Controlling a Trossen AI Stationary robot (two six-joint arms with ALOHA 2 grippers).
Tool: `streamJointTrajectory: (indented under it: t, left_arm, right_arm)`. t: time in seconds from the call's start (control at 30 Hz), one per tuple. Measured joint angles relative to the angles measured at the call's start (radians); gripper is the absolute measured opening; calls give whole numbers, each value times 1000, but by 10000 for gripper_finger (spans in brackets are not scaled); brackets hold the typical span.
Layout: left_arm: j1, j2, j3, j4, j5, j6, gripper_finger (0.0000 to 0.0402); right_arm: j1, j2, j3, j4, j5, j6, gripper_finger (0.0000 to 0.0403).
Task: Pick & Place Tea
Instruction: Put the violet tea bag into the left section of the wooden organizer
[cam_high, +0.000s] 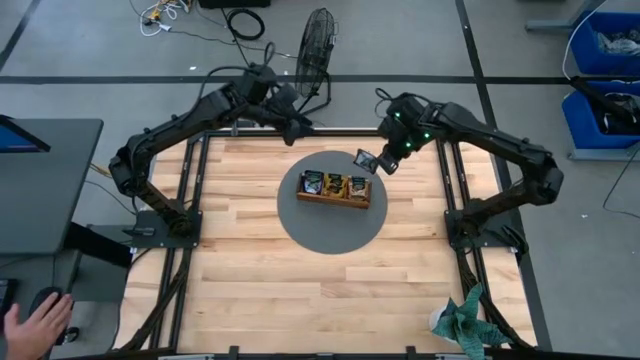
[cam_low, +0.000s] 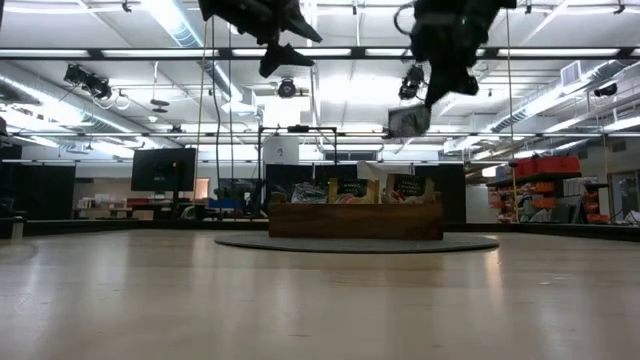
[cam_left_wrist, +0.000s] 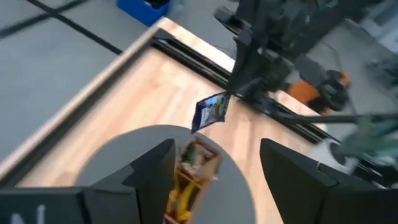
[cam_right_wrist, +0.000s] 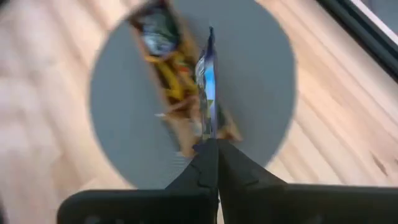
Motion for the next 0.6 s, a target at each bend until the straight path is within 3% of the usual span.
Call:
streamJointTrajectory:
  t: [0.2,0.6]
  left_arm:
    - [-32,0,0,0,129,10,238]
    - [-184,11,2,101,142,25,238]
  right_arm:
    - [86,0,105,-56,-95,-33,0]
    - [277,5,139,-51,-140,8,0]
